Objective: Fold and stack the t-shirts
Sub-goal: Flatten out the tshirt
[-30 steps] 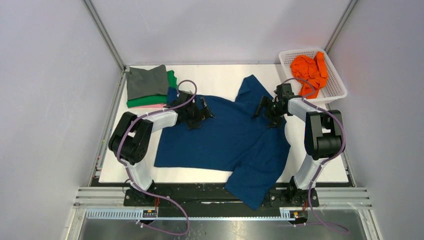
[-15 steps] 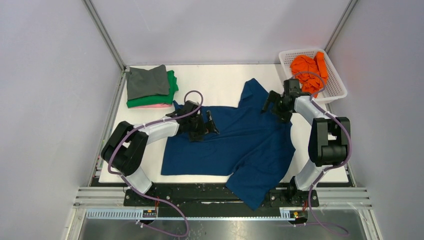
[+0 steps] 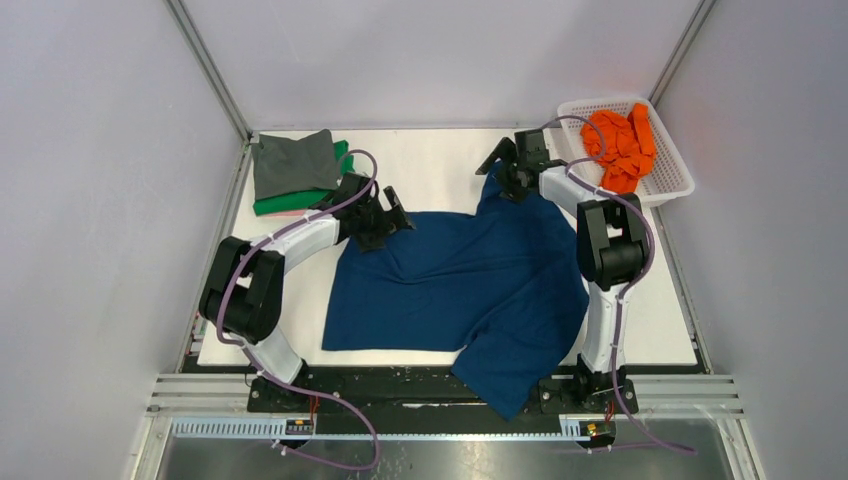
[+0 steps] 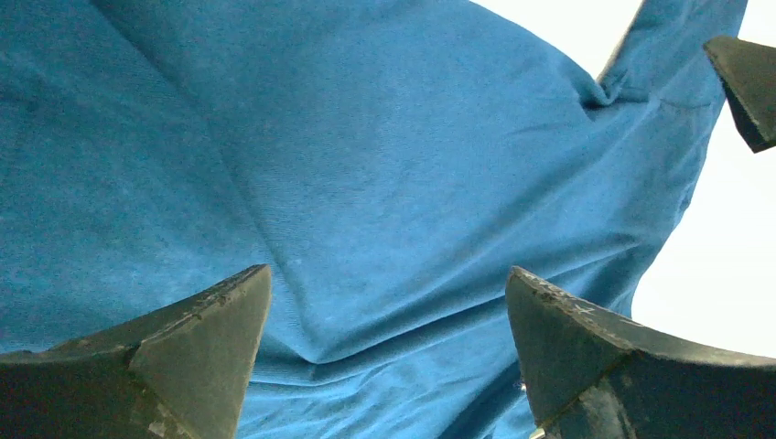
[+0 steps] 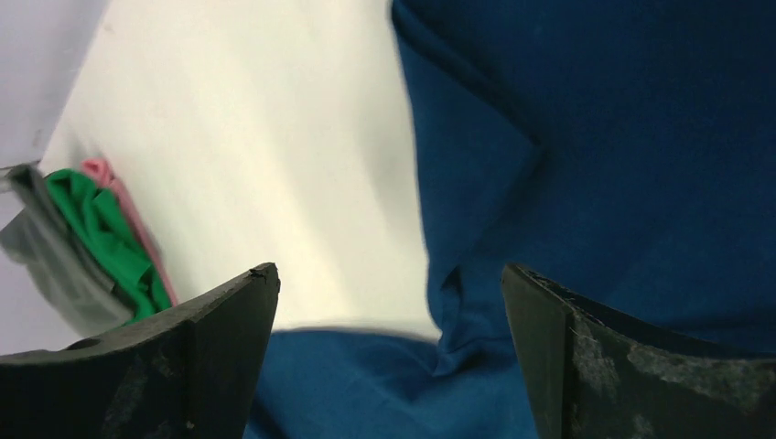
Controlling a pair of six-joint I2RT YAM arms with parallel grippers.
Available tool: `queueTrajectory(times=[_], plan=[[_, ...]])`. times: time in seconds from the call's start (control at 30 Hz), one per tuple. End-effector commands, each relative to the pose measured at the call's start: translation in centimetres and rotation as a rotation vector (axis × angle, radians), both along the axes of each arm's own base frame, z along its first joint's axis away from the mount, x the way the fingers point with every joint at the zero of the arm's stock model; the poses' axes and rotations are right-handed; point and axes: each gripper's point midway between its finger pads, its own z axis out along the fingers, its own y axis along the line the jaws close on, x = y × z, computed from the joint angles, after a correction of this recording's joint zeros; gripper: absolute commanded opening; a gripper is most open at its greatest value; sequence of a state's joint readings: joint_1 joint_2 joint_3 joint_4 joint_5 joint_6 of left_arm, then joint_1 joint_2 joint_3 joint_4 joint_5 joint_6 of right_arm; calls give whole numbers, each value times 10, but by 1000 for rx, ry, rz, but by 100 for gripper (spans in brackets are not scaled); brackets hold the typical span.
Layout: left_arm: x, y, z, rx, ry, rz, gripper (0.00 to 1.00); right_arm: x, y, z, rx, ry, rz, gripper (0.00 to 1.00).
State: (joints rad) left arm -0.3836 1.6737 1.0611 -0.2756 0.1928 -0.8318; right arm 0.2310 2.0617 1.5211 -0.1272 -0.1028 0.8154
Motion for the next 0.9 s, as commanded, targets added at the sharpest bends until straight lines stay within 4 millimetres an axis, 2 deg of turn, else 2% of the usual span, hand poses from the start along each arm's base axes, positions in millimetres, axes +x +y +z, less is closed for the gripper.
queueTrajectory(times=[0.0, 0.17, 0.27, 0.43, 0.57, 0.6, 0.63, 0.73, 0.77, 0.8, 0.83, 0.87], plan=[[9, 12, -2, 23, -11, 23, 99, 24, 4, 1, 15, -32, -116, 99], [8, 21, -11, 24, 12, 42, 99, 35, 6, -19, 1, -18, -152, 99], [9, 21, -11, 22, 15, 42, 99, 56, 22, -24, 46, -56, -131, 99], [10, 24, -8, 28, 13, 52, 99, 93, 61, 4, 19, -150, -36, 100], [22, 23, 7, 21, -27, 61, 99, 105, 95, 19, -29, -151, 88, 100], [24, 23, 10, 26, -35, 63, 99, 106, 99, 31, -52, -165, 113, 99], [28, 24, 13, 30, -41, 65, 99, 103, 98, 34, -92, -167, 139, 99], [33, 22, 18, 29, -51, 63, 99, 84, 76, 36, -238, -145, 198, 99], [34, 20, 18, 21, -53, 58, 99, 75, 68, 38, -269, -134, 212, 99], [35, 18, 18, 14, -51, 50, 99, 63, 60, 53, -288, -143, 231, 100], [36, 17, 18, 13, -52, 45, 99, 51, 52, 42, -310, -111, 255, 100], [37, 17, 16, 18, -49, 47, 99, 34, 42, 55, -316, -108, 266, 99]])
